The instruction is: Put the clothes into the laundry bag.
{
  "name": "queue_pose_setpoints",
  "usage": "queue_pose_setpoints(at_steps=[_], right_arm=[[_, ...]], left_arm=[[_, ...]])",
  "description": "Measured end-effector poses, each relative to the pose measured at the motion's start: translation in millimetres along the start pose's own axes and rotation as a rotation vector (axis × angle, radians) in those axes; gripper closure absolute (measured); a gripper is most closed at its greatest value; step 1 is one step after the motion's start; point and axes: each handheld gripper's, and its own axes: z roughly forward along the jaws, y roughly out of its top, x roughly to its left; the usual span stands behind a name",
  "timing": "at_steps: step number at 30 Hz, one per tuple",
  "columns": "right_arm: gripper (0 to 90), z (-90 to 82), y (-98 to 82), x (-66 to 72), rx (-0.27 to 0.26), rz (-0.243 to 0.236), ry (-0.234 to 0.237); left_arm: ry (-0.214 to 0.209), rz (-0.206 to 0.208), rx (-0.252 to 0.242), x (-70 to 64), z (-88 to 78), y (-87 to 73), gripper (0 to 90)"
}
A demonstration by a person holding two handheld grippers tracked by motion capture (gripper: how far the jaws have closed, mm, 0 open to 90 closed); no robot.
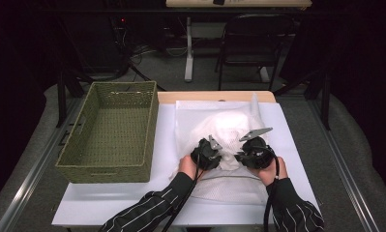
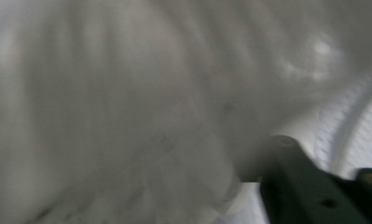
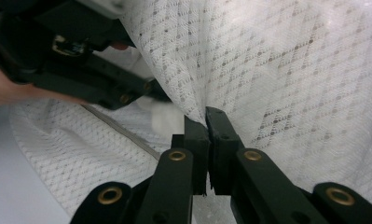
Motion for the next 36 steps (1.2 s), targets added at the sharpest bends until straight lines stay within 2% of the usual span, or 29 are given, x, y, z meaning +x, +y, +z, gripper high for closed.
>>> queue_pose_setpoints(at_steps=[3,5,6,10,15,21,25,27,29,31,33,36], right_arm=[[88.0,0.0,-0.3,-0.9,0.004,-0.004,0.002],[88.0,0.1,-0.4,-1.3,0.006,-0.006,0.002],[88.0,0.2,-0.4,-1.4,0.006,-0.006,0.003],[87.9,-0.5,-0.4,-1.0,0.008,-0.005,0.0],[87.8,-0.2,-0.4,-1.3,0.011,-0.006,0.0],[87.7,0.7,0.3,0.7,0.014,-0.008,-0.002],[87.6,0.8,-0.2,0.0,0.014,-0.008,0.0],[87.6,0.5,-0.5,-0.3,0.014,-0.007,0.002],[87.7,0.0,-0.8,-0.2,0.014,-0.003,0.005],[87.7,-0.8,-1.2,-0.7,0.012,-0.006,0.008],[87.7,-1.3,-1.5,-1.4,0.011,-0.009,0.009],[87.7,-1.8,-2.2,-2.0,0.012,-0.005,0.013]], left_arm=[[-0.04,0.018,0.003,-1.7,-12.0,-6.1,47.6],[-0.051,0.03,0.006,-3.2,-19.9,-10.4,42.0],[-0.065,0.03,0.009,-3.3,-24.0,-12.7,39.8],[-0.075,0.043,0.004,-2.1,-38.8,-21.3,33.5],[-0.079,0.051,0.011,-1.5,-50.1,-30.5,32.5],[-0.099,0.058,-0.001,-12.9,-41.7,-25.4,34.7],[-0.098,0.055,-0.005,-19.9,-26.5,-14.4,42.3],[-0.081,0.067,-0.005,-20.6,-19.3,-9.9,54.4],[-0.034,0.067,-0.008,-18.0,-9.7,-6.7,68.9],[0.009,0.062,-0.007,-11.5,-3.6,-5.4,76.9],[0.008,0.007,0.001,0.7,-0.2,-6.3,78.6],[0.004,-0.006,0.01,6.7,-3.3,-9.6,76.3]])
